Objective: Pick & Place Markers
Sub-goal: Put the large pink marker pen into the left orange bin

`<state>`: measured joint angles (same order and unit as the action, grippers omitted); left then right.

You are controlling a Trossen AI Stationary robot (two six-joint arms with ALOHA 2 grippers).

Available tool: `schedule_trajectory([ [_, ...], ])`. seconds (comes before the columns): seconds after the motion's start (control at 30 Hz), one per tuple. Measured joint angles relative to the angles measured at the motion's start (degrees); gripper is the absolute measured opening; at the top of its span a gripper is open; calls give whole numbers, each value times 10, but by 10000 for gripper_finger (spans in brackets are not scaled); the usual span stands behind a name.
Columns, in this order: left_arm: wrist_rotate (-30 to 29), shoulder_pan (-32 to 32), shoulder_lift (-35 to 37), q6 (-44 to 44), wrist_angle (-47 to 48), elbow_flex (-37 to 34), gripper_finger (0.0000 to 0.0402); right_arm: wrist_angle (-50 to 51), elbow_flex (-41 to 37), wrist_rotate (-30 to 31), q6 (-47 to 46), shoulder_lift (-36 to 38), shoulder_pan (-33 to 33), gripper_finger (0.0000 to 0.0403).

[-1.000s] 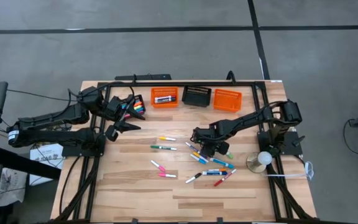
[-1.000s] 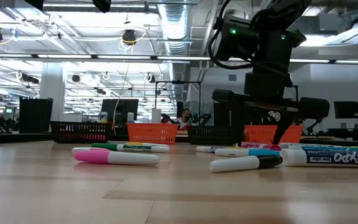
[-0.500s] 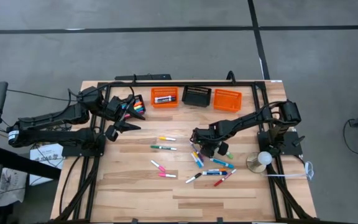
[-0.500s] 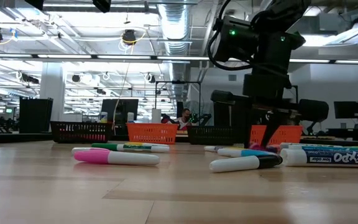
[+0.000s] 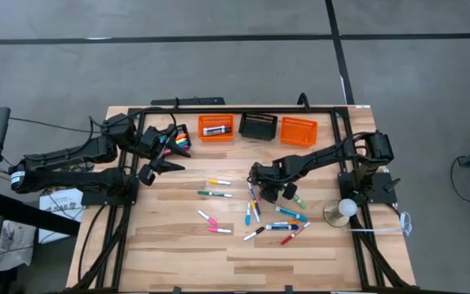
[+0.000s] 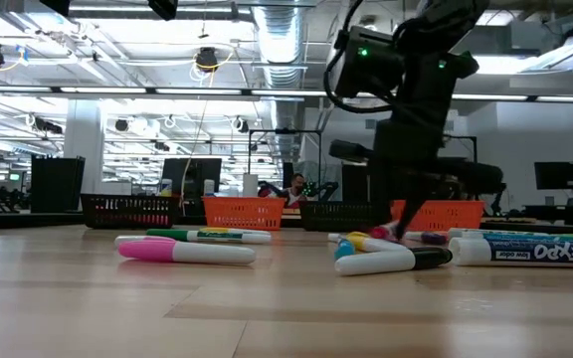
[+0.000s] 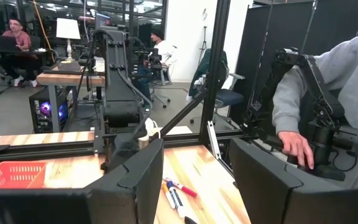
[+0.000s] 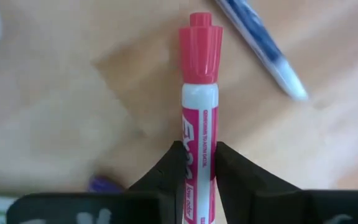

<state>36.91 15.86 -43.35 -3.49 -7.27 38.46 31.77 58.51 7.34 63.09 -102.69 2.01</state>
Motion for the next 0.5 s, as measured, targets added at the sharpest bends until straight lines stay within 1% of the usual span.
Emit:
schedule_trajectory([
  [0.17,0,0,0,0,0,0,184,18,27,32,0,0,0,52],
  [0.5,0,0,0,2,0,0,184,105,127,33,-3,1,-31,52],
])
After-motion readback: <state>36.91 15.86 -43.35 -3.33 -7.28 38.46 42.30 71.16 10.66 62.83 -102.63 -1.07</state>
